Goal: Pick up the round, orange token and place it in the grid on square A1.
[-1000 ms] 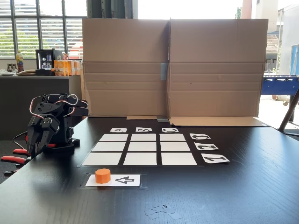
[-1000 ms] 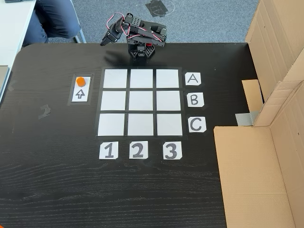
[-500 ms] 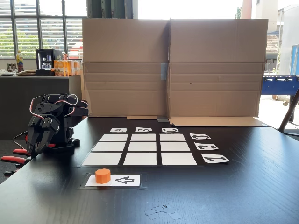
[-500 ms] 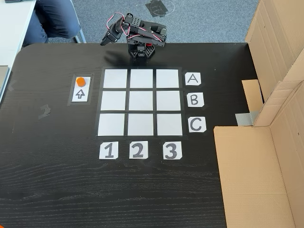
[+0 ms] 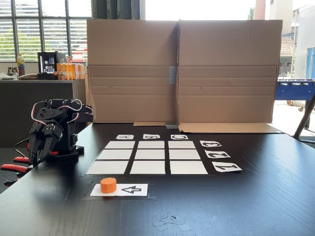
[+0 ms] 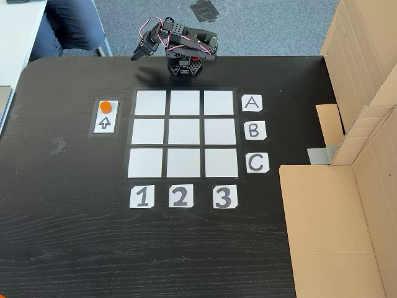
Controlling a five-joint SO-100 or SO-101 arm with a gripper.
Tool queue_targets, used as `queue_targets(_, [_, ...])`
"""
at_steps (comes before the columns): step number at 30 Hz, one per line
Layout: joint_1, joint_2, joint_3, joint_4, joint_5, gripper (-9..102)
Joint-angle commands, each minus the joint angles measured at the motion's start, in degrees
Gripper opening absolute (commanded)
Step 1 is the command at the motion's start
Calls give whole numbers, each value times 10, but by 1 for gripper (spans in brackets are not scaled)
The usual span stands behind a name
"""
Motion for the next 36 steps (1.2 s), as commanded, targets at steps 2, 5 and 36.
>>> queue_targets(2, [-5, -18, -24, 2, -3, 16])
queue_targets(5, [-2, -34, -45, 2, -3, 17])
queue_targets(36, [-162, -807, -712, 103, -10, 23])
